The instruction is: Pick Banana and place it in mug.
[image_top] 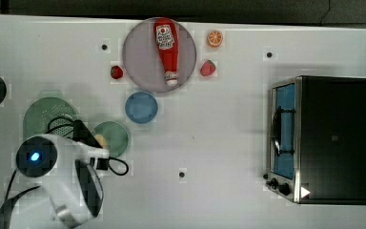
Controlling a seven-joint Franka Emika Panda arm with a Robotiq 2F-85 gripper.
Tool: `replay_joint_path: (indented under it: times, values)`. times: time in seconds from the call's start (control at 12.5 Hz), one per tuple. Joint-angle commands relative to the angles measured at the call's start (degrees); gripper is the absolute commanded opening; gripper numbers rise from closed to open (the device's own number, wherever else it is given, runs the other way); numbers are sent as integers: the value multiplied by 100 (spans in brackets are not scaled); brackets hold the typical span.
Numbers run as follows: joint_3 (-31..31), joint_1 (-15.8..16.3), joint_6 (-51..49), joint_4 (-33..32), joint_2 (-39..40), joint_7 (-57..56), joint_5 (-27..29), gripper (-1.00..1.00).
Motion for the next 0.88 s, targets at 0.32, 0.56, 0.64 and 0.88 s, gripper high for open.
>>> replay_joint_path:
  times: [0.32, 0.56, 0.64, 0.88]
  values:
    - [-198, -223, 990, 121, 611, 477, -485, 40]
    - [-250, -231, 846, 127, 408, 476, -484, 100]
    - [-256, -232, 800, 153, 266, 477, -481, 100]
    - [-389, -298, 164, 301, -434, 475, -471, 100]
